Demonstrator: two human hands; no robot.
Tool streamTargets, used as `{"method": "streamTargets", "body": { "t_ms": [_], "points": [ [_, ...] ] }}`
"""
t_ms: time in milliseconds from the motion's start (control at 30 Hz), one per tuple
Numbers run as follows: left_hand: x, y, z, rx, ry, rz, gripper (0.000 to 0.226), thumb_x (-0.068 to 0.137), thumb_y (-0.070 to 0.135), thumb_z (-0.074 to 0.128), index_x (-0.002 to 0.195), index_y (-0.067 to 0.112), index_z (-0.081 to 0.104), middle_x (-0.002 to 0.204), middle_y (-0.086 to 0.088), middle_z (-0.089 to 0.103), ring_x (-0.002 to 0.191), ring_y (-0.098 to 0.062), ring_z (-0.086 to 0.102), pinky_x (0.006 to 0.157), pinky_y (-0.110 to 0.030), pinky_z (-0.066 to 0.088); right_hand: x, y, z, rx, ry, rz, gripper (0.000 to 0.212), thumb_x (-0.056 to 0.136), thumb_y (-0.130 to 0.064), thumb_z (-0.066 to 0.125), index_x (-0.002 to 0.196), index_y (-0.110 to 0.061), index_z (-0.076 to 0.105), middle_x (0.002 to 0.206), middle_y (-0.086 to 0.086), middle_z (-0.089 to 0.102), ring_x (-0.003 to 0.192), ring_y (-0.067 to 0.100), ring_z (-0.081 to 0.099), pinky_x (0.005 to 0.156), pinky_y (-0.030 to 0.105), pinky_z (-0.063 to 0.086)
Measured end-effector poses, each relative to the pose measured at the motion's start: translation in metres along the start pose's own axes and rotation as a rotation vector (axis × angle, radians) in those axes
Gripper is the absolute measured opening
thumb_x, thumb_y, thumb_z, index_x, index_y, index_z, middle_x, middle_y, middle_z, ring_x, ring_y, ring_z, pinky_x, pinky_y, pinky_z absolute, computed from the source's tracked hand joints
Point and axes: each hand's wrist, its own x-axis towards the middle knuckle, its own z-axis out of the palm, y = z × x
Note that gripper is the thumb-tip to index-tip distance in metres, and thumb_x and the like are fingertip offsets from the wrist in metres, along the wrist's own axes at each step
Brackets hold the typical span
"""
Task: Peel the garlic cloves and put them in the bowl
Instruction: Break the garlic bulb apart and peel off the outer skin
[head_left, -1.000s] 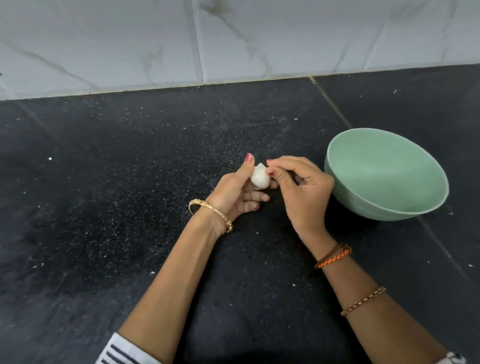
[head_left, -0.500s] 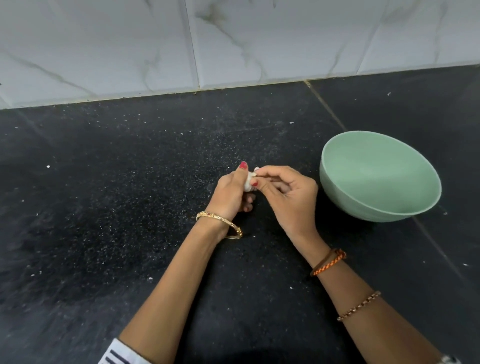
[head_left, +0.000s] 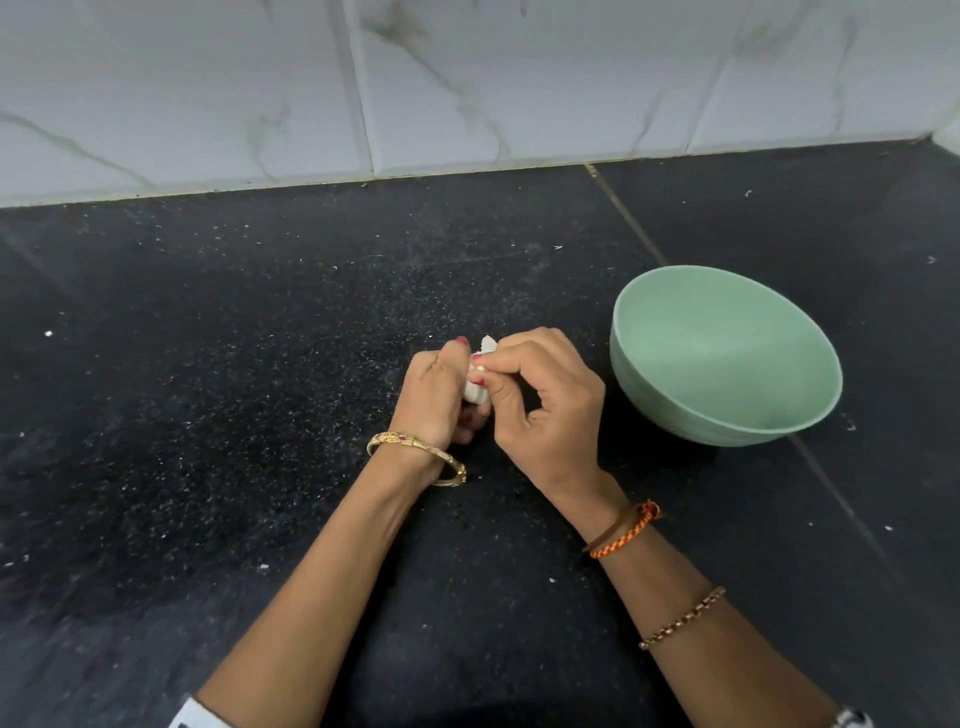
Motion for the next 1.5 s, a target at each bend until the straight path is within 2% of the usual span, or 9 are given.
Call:
{"method": "streamTargets", "body": {
  "t_ms": [167,400,533,667,900,1067,1233,1333,1500],
  "points": [
    [0.006,0.003,-0.014,-0.240,-0.151,-0.115,0.039,0.101,0.017,0.035,0.065,0.009,0.048,0.037,0.001,0.050,0.028,-0.002,0.035,0.027,-0.010,0.020,0.000,0.001,0.001,0.022,-0.004,0.082,0.014,0.082,-0.004,0.058,0.071,0.002,0.066,0.075,0.005,0.061,0.073,0.014,0.054,0.068,0.016,0.043],
    [0.014,-0.003,-0.028,-0.291,-0.348,-0.143,0.043,0.094,0.041,0.034,0.088,0.011,0.065,0.062,-0.001,0.067,0.048,-0.005,0.058,0.045,-0.013,0.047,0.001,0.008,-0.002,0.037,-0.021,0.240,0.009,0.083,0.003,0.063,0.084,-0.001,0.071,0.085,-0.001,0.066,0.082,0.007,0.061,0.073,0.015,0.046],
    [0.015,-0.008,-0.024,-0.268,-0.370,-0.053,0.023,0.091,0.021,0.046,0.090,0.006,0.064,0.064,0.003,0.066,0.054,-0.002,0.059,0.054,-0.011,0.049,0.000,0.007,-0.002,0.091,-0.006,0.330,0.017,0.081,0.003,0.063,0.091,-0.008,0.071,0.088,-0.004,0.067,0.084,0.006,0.064,0.074,0.019,0.051],
    [0.015,-0.008,-0.021,-0.233,-0.352,-0.030,0.031,0.097,0.020,0.038,0.082,0.006,0.062,0.057,0.006,0.060,0.049,0.000,0.051,0.048,-0.009,0.042,0.001,0.005,-0.003,0.125,0.001,0.314,0.018,0.080,-0.002,0.064,0.091,-0.015,0.068,0.087,-0.011,0.064,0.083,0.002,0.063,0.073,0.017,0.050],
    [0.013,-0.009,-0.008,-0.271,-0.161,-0.055,0.033,0.091,0.012,0.051,0.059,0.013,0.061,0.046,0.008,0.051,0.047,-0.005,0.042,0.047,-0.016,0.034,-0.003,0.007,0.002,-0.018,-0.026,0.086,0.016,0.074,0.014,0.064,0.075,0.000,0.071,0.076,0.009,0.068,0.076,0.014,0.061,0.070,0.019,0.049],
    [0.010,-0.006,-0.008,-0.348,-0.143,-0.035,0.062,0.095,0.002,0.035,0.038,0.014,0.054,0.040,0.007,0.044,0.039,-0.003,0.038,0.044,-0.017,0.031,-0.003,0.001,0.007,-0.020,-0.033,-0.019,0.018,0.075,0.018,0.062,0.071,0.002,0.069,0.074,0.012,0.066,0.074,0.018,0.059,0.069,0.022,0.049],
    [0.010,-0.002,-0.010,-0.403,-0.084,-0.076,0.034,0.099,0.014,0.041,0.073,0.005,0.060,0.046,-0.001,0.059,0.036,-0.005,0.049,0.038,-0.011,0.039,0.002,0.004,-0.001,0.115,0.045,0.204,0.018,0.078,0.013,0.060,0.079,-0.003,0.068,0.080,-0.001,0.062,0.080,0.004,0.057,0.075,0.015,0.045],
    [0.012,-0.005,-0.019,-0.373,-0.063,-0.025,0.030,0.098,0.015,0.043,0.078,0.004,0.062,0.051,-0.001,0.063,0.040,-0.003,0.052,0.041,-0.010,0.043,0.003,0.004,-0.002,0.217,0.069,0.339,0.017,0.081,0.003,0.061,0.089,-0.012,0.064,0.085,-0.011,0.061,0.085,-0.001,0.059,0.077,0.016,0.047],
    [0.012,-0.003,-0.023,-0.359,-0.211,-0.095,0.036,0.096,0.031,0.042,0.086,0.006,0.065,0.063,-0.001,0.068,0.057,-0.006,0.064,0.053,-0.014,0.051,0.003,0.004,-0.003,0.231,0.006,0.380,0.024,0.081,0.007,0.060,0.093,-0.013,0.066,0.087,-0.007,0.064,0.086,0.006,0.063,0.078,0.021,0.051]
  ]
}}
